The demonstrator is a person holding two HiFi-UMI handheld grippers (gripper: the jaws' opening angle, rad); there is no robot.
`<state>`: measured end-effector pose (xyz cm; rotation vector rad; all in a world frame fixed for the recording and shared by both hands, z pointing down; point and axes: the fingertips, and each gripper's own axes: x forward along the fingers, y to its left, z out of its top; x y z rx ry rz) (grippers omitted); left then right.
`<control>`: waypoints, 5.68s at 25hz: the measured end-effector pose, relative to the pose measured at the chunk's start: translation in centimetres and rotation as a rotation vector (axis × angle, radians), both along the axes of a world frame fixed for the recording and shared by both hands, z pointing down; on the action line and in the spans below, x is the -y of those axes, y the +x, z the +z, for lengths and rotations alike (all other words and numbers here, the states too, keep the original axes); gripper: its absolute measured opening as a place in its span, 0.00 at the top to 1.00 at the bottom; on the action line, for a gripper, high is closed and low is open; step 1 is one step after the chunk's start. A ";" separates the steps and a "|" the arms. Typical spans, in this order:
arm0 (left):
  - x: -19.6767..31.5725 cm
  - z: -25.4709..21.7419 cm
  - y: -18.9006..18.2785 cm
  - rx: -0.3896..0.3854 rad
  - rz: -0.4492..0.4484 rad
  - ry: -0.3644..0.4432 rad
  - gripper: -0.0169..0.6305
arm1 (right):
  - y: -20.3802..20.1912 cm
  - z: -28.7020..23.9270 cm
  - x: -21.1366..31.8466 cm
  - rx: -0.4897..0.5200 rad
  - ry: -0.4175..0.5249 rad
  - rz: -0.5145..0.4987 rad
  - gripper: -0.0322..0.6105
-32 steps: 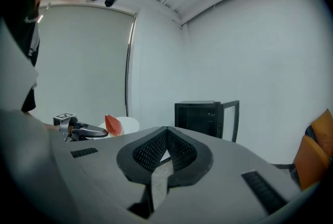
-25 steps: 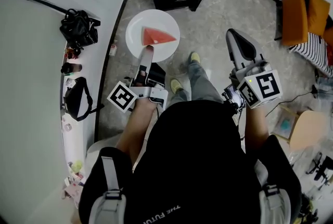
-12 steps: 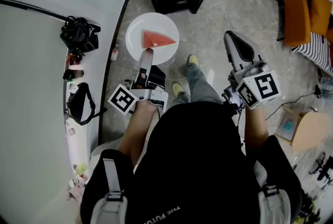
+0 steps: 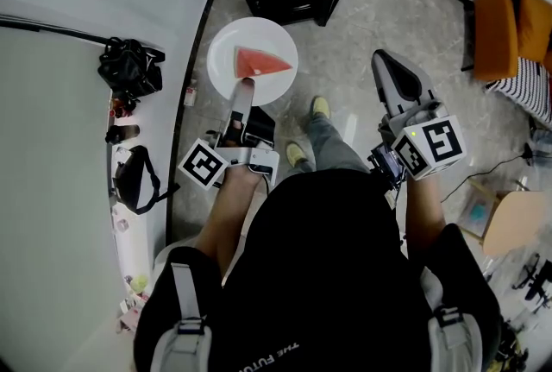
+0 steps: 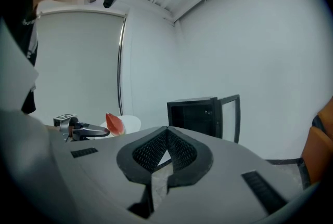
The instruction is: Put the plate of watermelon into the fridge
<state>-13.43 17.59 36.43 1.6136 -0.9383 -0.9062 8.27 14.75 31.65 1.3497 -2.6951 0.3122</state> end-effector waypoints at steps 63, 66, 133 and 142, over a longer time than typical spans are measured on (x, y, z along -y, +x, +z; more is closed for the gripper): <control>14.5 -1.2 4.8 0.034 -0.008 0.040 0.93 | 3.6 1.3 15.2 0.064 0.017 -0.031 0.94; 14.5 -1.1 4.9 0.032 -0.003 0.038 0.93 | 3.6 1.5 15.2 0.063 0.016 -0.028 0.94; 31.6 0.8 2.1 0.014 0.014 -0.030 0.93 | -0.1 1.7 32.6 0.024 -0.012 -0.014 0.94; 31.6 0.5 2.1 0.012 0.018 -0.026 0.93 | 0.0 1.3 32.5 0.019 -0.003 -0.015 0.94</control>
